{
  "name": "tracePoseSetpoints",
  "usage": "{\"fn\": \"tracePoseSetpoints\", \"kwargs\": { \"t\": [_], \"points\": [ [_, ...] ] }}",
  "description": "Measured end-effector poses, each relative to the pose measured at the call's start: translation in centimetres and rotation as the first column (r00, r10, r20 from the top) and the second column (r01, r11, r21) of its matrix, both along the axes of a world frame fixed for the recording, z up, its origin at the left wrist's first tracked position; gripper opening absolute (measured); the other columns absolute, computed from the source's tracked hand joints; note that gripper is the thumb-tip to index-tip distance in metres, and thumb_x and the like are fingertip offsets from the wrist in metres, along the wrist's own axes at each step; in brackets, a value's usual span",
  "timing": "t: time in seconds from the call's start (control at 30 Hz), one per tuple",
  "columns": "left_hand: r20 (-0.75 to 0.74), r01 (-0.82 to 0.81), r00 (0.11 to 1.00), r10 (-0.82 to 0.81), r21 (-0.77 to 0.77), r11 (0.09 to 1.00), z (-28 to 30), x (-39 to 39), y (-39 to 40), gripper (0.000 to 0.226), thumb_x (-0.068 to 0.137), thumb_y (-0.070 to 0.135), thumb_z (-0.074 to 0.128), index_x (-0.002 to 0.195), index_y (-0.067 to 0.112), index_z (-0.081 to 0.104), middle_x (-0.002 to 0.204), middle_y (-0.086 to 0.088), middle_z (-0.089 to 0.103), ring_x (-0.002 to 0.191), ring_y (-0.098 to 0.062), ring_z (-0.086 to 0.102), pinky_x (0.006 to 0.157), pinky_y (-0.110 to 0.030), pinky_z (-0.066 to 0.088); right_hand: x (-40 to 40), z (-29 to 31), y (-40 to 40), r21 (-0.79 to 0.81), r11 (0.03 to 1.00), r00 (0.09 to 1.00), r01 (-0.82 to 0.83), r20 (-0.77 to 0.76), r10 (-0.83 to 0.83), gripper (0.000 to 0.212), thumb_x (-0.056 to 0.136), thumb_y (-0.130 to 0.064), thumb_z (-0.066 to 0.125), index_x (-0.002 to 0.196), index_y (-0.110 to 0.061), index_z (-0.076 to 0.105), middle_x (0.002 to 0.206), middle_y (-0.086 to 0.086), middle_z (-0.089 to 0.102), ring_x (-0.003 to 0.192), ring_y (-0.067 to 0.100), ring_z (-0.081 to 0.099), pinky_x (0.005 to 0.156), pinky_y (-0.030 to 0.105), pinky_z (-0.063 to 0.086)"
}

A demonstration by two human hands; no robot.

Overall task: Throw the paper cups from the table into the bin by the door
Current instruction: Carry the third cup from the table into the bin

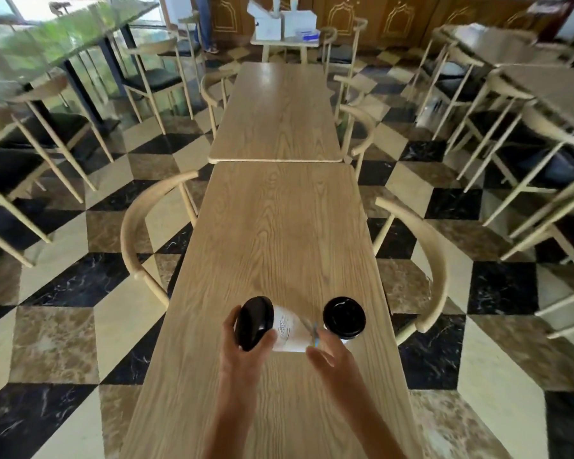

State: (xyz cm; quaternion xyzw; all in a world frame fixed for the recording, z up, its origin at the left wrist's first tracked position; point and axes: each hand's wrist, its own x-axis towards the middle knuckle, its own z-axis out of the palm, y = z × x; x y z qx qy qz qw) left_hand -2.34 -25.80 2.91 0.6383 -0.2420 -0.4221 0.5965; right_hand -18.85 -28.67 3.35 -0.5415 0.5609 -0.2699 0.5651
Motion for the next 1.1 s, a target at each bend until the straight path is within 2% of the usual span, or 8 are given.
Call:
{"fn": "tracePoseSetpoints", "kwargs": {
  "t": [0.1, 0.23, 0.4, 0.53, 0.67, 0.83, 0.97, 1.1],
  "points": [
    [-0.130, 0.117, 0.984, -0.123, -0.053, 0.992, 1.7, -2.8, 0.8, 0.071, 0.064, 0.038, 0.082, 0.129, 0.049, 0.054, 0.123, 0.008, 0.068, 0.115, -0.020, 0.067, 0.097, -0.049, 0.053, -3.3, 1.8, 0.9, -0.038, 0.992, 0.992, 0.122, -0.004, -0.123, 0.054, 0.088, -0.030, 0.060, 0.140, -0.023, 0.048, 0.125, -0.003, 0.063, 0.114, 0.016, 0.063, 0.087, 0.019, 0.049],
    [-0.180, 0.302, 0.929, -0.324, -0.136, 0.943, 4.4, -8.1, 1.3, 0.079, 0.059, 0.033, 0.085, 0.132, 0.034, 0.056, 0.126, -0.003, 0.069, 0.113, -0.022, 0.069, 0.088, -0.041, 0.055, -9.4, 4.1, 2.7, -0.118, 0.962, 0.968, 0.247, -0.013, -0.250, 0.066, 0.079, -0.044, 0.057, 0.140, -0.023, 0.045, 0.120, -0.008, 0.062, 0.106, 0.002, 0.061, 0.078, 0.011, 0.047],
    [-0.192, 0.480, 0.838, -0.510, -0.184, 0.858, 7.3, -17.8, 3.5, 0.074, 0.056, 0.029, 0.086, 0.126, 0.035, 0.061, 0.119, -0.003, 0.072, 0.111, -0.018, 0.069, 0.087, -0.035, 0.055, -19.5, 6.4, 7.9, -0.142, 0.889, 0.899, 0.435, 0.124, -0.420, 0.046, 0.092, -0.016, 0.061, 0.136, -0.016, 0.046, 0.100, 0.004, 0.066, 0.070, -0.001, 0.063, 0.059, 0.011, 0.046],
    [-0.183, 0.624, 0.728, -0.660, -0.222, 0.750, 9.3, -28.7, 7.2, 0.073, 0.054, 0.022, 0.087, 0.123, 0.032, 0.063, 0.119, -0.005, 0.072, 0.106, -0.016, 0.069, 0.088, -0.037, 0.051, -29.9, 8.0, 14.8, -0.178, 0.774, 0.790, 0.608, 0.238, -0.565, 0.043, 0.094, -0.011, 0.060, 0.133, -0.016, 0.043, 0.114, -0.002, 0.064, 0.091, -0.008, 0.066, 0.068, 0.009, 0.050],
    [-0.129, 0.769, 0.574, -0.809, -0.253, 0.586, 11.0, -41.3, 12.8, 0.059, 0.064, 0.006, 0.086, 0.111, 0.038, 0.070, 0.113, -0.002, 0.075, 0.102, -0.017, 0.073, 0.078, -0.030, 0.058, -41.0, 9.0, 23.6, -0.212, 0.652, 0.685, 0.728, 0.269, -0.677, 0.049, 0.093, -0.028, 0.062, 0.137, -0.021, 0.043, 0.116, -0.022, 0.059, 0.101, -0.014, 0.062, 0.075, 0.006, 0.049],
    [-0.023, 0.917, 0.346, -0.938, -0.203, 0.343, 12.0, -56.1, 21.1, 0.061, 0.061, 0.032, 0.081, 0.119, 0.044, 0.064, 0.123, 0.008, 0.069, 0.113, -0.008, 0.066, 0.098, -0.038, 0.049, -54.3, 9.9, 36.0, -0.221, 0.396, 0.446, 0.891, 0.273, -0.852, 0.056, 0.090, -0.025, 0.067, 0.141, -0.016, 0.045, 0.126, -0.003, 0.063, 0.111, 0.011, 0.065, 0.094, 0.032, 0.054],
    [0.041, 0.978, 0.143, -0.989, -0.158, 0.135, 12.4, -67.5, 27.3, 0.062, 0.060, 0.031, 0.080, 0.119, 0.038, 0.063, 0.119, 0.006, 0.070, 0.100, 0.000, 0.068, 0.078, -0.018, 0.048, -62.5, 10.8, 45.6, -0.262, 0.182, 0.251, 0.948, 0.259, -0.933, 0.048, 0.090, -0.022, 0.067, 0.134, -0.017, 0.050, 0.124, -0.011, 0.061, 0.110, -0.002, 0.061, 0.083, 0.009, 0.049],
    [0.094, 0.979, -0.100, -0.991, -0.170, -0.115, 13.1, -78.1, 33.8, 0.073, 0.051, 0.029, 0.084, 0.121, 0.026, 0.061, 0.120, 0.001, 0.069, 0.106, -0.004, 0.065, 0.077, -0.016, 0.050, -68.8, 10.8, 54.2, -0.227, -0.044, 0.022, 0.973, 0.278, -0.960, 0.055, 0.089, -0.026, 0.068, 0.139, -0.016, 0.047, 0.127, 0.007, 0.062, 0.117, 0.023, 0.063, 0.096, 0.042, 0.053]
  ]
}}
